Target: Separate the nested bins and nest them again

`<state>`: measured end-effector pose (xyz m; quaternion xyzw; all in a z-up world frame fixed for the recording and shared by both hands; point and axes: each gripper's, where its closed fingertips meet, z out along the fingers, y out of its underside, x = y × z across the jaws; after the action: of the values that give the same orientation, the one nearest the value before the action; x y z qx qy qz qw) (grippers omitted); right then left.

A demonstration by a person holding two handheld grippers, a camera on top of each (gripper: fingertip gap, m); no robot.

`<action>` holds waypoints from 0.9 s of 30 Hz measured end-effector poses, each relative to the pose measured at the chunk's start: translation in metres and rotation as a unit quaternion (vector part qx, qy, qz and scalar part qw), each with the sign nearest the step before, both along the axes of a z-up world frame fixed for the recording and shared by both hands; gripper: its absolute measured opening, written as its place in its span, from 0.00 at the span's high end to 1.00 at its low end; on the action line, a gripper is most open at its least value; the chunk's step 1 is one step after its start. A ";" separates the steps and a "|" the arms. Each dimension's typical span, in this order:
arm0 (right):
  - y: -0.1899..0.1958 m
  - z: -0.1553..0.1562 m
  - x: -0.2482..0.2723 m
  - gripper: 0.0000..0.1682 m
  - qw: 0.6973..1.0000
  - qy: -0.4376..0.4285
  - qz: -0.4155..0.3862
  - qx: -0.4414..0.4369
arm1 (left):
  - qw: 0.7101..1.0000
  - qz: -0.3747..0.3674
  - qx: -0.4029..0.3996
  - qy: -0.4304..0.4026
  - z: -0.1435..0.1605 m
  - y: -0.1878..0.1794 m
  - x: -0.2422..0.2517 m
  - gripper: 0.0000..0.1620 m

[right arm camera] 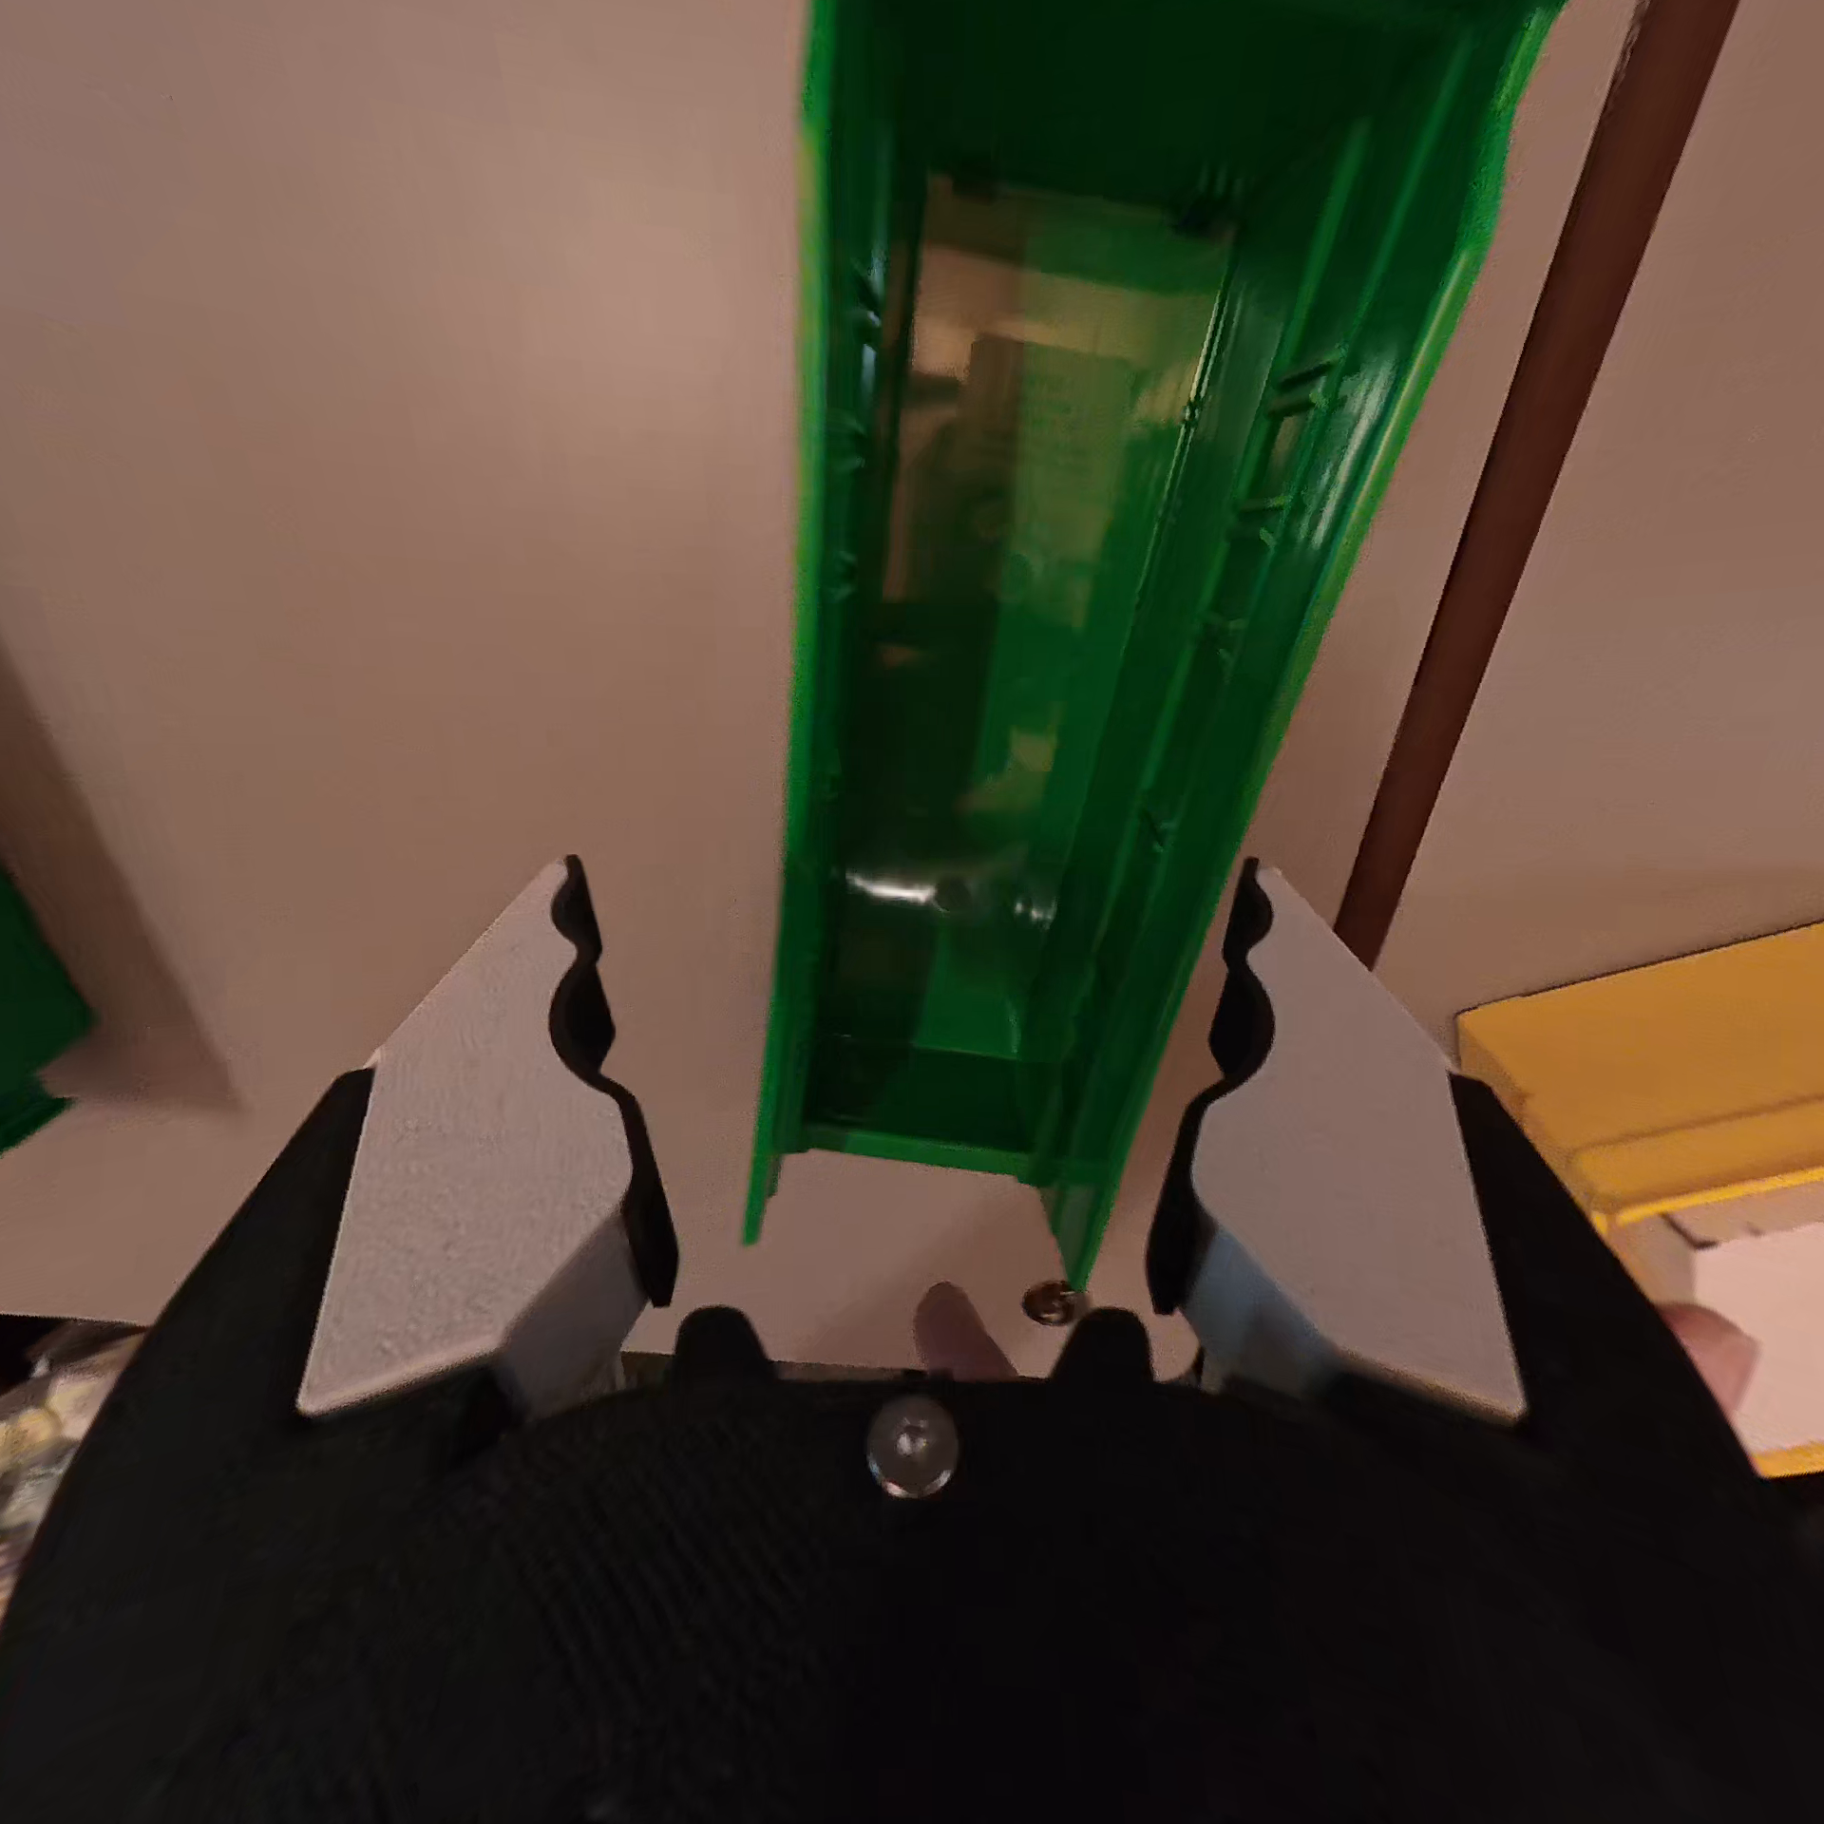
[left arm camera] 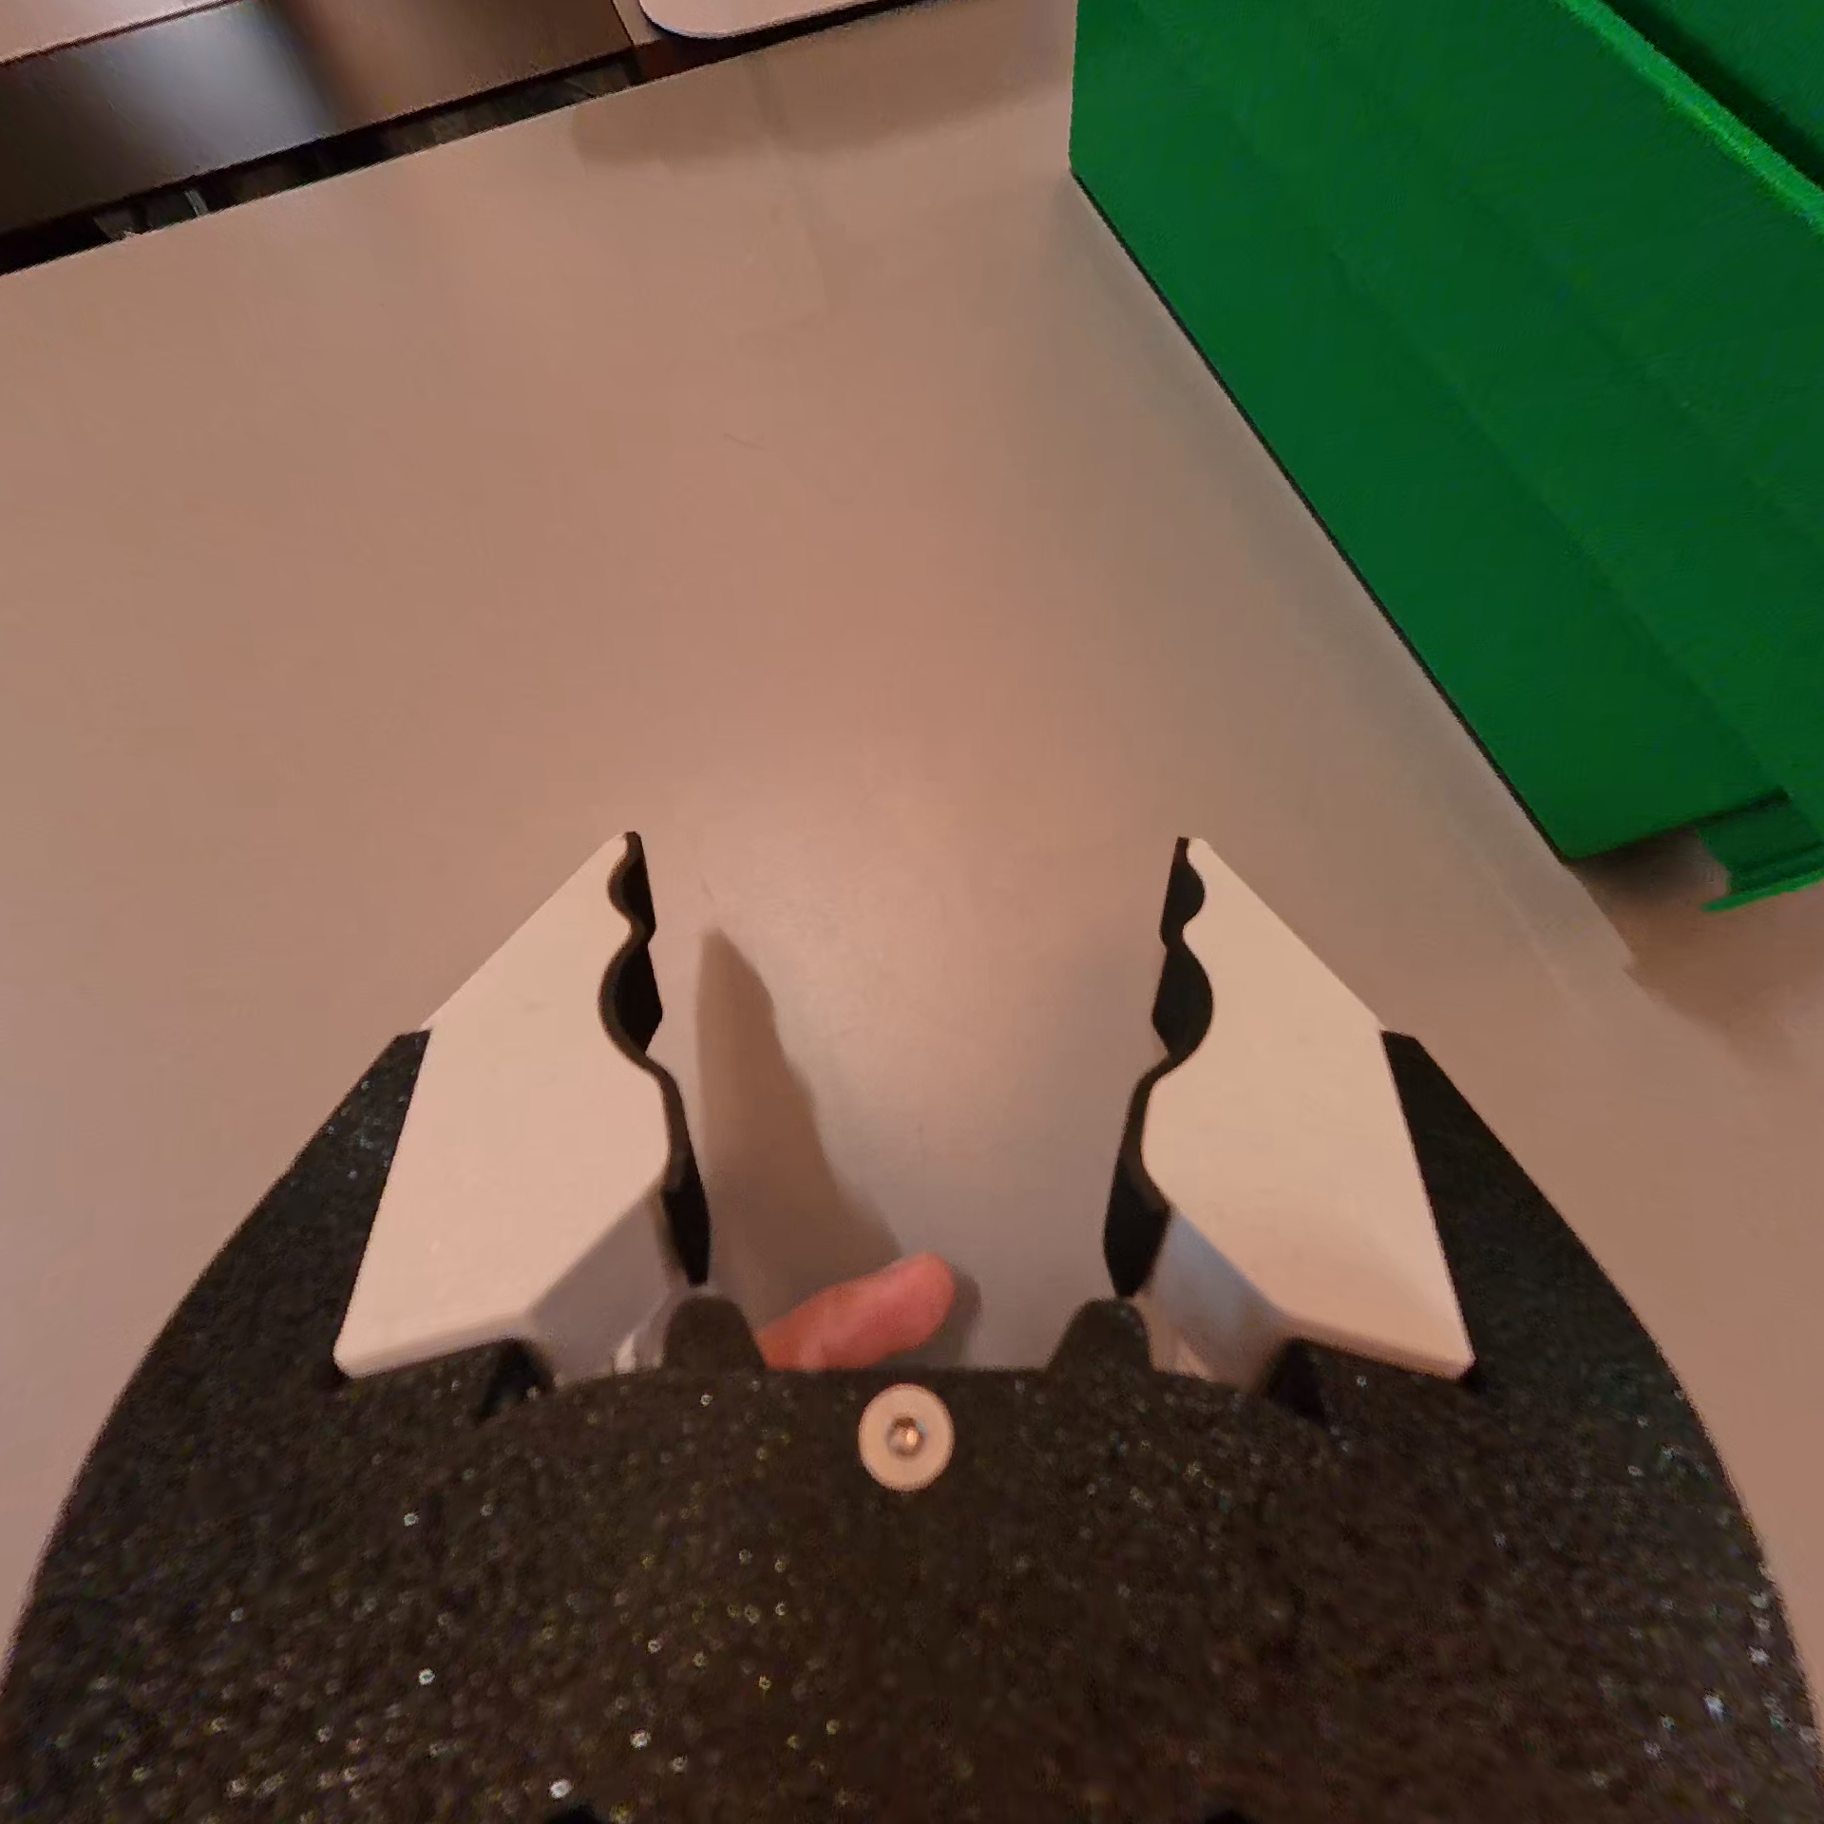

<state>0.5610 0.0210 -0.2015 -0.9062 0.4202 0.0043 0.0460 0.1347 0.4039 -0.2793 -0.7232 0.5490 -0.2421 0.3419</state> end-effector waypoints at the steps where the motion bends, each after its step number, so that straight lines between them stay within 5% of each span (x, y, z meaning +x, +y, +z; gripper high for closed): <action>1: 0.008 0.011 -0.002 0.26 1.000 -0.009 -0.004 0.015 | 1.000 0.001 0.002 -0.001 0.001 0.000 0.000 0.37; 7: 0.109 0.074 -0.068 0.17 0.987 -0.020 0.016 0.158 | 0.999 0.014 0.019 -0.025 0.009 0.006 0.003 0.38; 12: 0.180 0.096 -0.150 0.17 0.975 -0.102 0.143 0.138 | 0.994 0.043 0.068 -0.068 0.031 0.021 0.000 0.39; 17: 0.237 0.093 -0.230 0.21 0.963 -0.099 0.207 0.140 | 0.990 0.060 0.075 -0.104 0.053 0.028 -0.008 0.39; 19: 0.252 0.091 -0.240 0.27 0.966 -0.112 0.195 0.125 | 0.989 0.063 0.077 -0.110 0.061 0.028 -0.012 0.40; 27: 0.295 0.073 -0.265 0.25 0.980 -0.090 0.144 0.102 | 0.987 0.042 0.067 -0.137 0.089 0.013 -0.021 0.39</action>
<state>0.2957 0.3155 -0.1286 -0.9444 0.2772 -0.0284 0.1746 0.1135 0.4165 -0.1900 -0.6810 0.4810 -0.2868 0.4718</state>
